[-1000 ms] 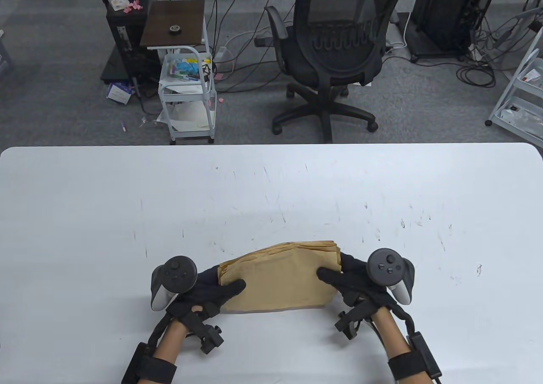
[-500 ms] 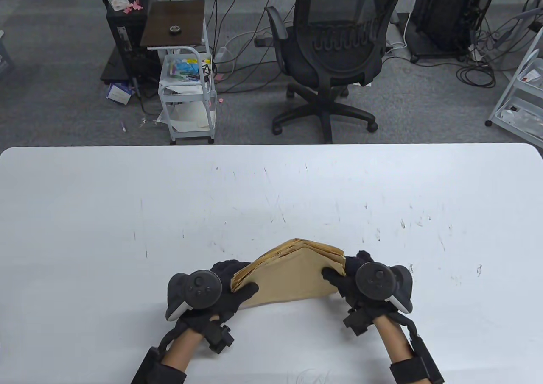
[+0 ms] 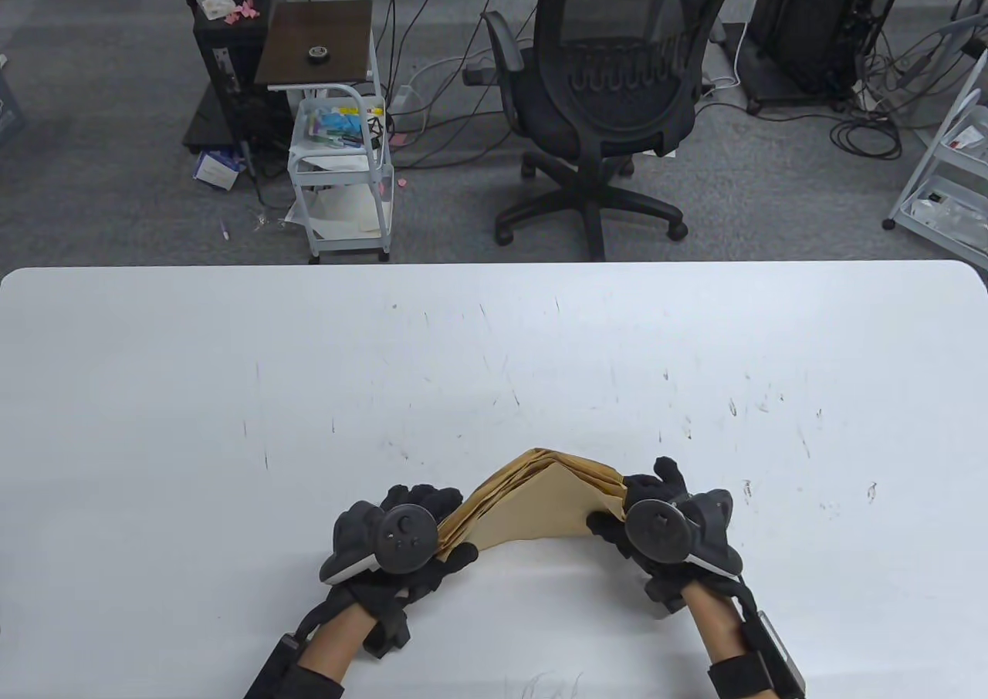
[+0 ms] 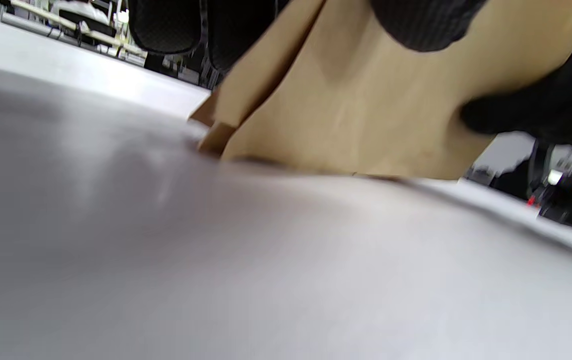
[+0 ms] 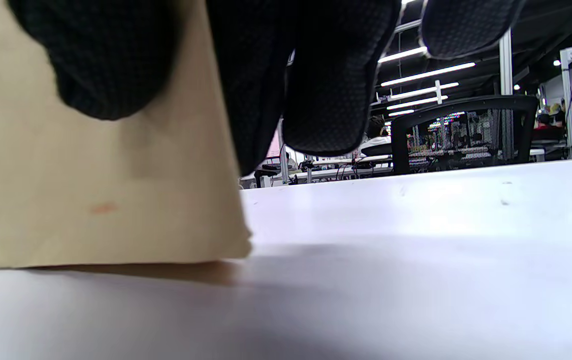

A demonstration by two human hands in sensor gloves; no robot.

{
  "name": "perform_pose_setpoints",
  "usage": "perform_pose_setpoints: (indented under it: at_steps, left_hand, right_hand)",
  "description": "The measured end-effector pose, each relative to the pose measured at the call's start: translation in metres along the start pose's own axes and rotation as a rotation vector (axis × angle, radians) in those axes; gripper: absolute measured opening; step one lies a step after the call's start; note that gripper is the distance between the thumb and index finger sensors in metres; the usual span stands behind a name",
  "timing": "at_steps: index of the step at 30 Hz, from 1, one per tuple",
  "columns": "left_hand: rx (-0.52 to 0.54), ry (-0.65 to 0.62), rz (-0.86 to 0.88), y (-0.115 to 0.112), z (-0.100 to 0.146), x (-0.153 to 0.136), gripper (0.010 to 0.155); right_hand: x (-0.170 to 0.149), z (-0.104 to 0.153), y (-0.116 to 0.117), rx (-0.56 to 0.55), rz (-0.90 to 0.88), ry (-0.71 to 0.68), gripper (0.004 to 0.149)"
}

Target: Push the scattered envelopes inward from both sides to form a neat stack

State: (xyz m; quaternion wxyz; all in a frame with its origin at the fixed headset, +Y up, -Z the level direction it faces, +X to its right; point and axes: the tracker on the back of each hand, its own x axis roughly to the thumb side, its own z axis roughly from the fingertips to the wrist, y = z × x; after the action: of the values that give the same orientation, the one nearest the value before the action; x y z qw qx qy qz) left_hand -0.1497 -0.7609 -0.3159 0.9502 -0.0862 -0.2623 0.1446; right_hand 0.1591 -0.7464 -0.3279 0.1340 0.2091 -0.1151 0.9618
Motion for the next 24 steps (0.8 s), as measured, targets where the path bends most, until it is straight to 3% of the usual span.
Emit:
perform_pose_setpoints:
  at_steps: [1,2,4,8,9,11,13,15,17,20,22,24]
  left_hand:
    - [0.020,0.008,0.015,0.001,0.000,-0.001,0.056]
    - [0.038,0.012,0.028,0.002,0.000,-0.002,0.054]
    - [0.098,0.028,0.145,0.008,0.002,-0.006,0.052]
    - [0.191,0.132,0.431,0.027,-0.001,-0.016,0.049]
    - [0.210,0.177,0.474,0.030,-0.003,-0.019,0.048]
    - [0.125,0.299,0.539,0.032,-0.013,-0.022,0.047]
    - [-0.020,0.427,0.433,0.029,-0.028,-0.021,0.047]
    - [-0.082,0.519,0.227,0.022,-0.041,-0.016,0.047]
    - [-0.141,0.571,-0.011,0.014,-0.055,-0.002,0.047]
    - [-0.288,0.610,-0.229,0.002,-0.064,0.017,0.054]
    - [-0.285,0.606,-0.316,-0.004,-0.064,0.024,0.056]
    - [-0.262,0.602,-0.346,-0.007,-0.062,0.026,0.057]
  right_hand:
    - [0.001,0.002,0.003,0.089,-0.003,0.030,0.042]
    - [-0.002,0.001,0.004,0.100,-0.018,0.043,0.041]
    - [0.001,-0.006,-0.015,-0.015,-0.053,0.030,0.040]
    - [0.001,-0.014,-0.032,0.125,-0.083,0.116,0.044]
    - [-0.001,-0.015,-0.032,0.098,-0.096,0.146,0.047]
    - [-0.005,-0.019,-0.028,0.146,-0.145,0.227,0.056]
    - [-0.012,-0.024,-0.016,0.196,-0.157,0.361,0.065]
    - [-0.015,-0.028,-0.004,0.226,-0.102,0.432,0.074]
    - [-0.013,-0.032,0.009,0.291,0.037,0.452,0.084]
    - [-0.003,-0.034,0.026,0.424,0.323,0.426,0.094]
    - [0.003,-0.032,0.029,0.392,0.439,0.378,0.094]
    - [0.004,-0.032,0.028,0.387,0.425,0.381,0.094]
